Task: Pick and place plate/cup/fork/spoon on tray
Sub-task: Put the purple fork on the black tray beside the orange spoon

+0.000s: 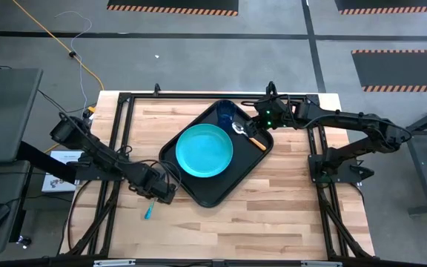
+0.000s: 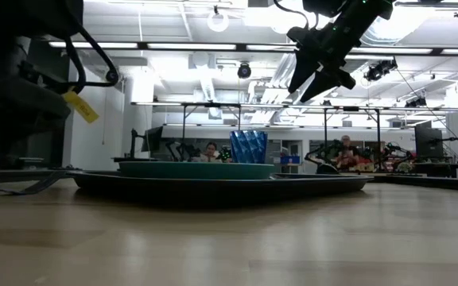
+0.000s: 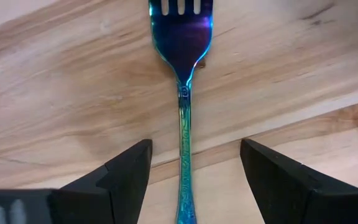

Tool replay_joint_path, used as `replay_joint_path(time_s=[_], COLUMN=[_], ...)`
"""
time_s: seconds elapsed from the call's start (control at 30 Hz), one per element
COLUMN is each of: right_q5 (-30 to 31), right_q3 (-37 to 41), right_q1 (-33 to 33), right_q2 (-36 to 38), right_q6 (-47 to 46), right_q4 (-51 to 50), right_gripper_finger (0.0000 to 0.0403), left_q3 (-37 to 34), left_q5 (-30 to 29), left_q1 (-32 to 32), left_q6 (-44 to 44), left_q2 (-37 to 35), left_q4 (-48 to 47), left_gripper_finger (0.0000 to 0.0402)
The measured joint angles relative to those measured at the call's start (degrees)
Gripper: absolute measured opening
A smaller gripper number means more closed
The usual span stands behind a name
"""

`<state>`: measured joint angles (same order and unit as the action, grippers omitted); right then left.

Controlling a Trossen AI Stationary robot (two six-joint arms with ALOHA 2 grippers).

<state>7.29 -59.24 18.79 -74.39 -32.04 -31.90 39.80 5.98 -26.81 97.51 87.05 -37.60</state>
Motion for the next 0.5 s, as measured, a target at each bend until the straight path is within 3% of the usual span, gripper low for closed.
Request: replay_joint_path(time_s=[0.3, 0.5], right_q5=[0.0, -0.1], right_q3=[0.0, 0.0], right_q1=[0.0, 0.0], right_q2=[0.0, 0.0], right_q6=[0.0, 0.0], right_q4=[0.0, 0.0], right_gripper_finger=[0.0190, 0.0190], left_q3=[0.1, 0.1], left_q5=[-0.8, -1.3], left_q1=[0.0, 0.0], left_q6=[0.0, -0.1], left_q2=[2.0, 1.9], left_q4=[-0.8, -1.8], left_gripper_finger=[0.0236, 0.0179])
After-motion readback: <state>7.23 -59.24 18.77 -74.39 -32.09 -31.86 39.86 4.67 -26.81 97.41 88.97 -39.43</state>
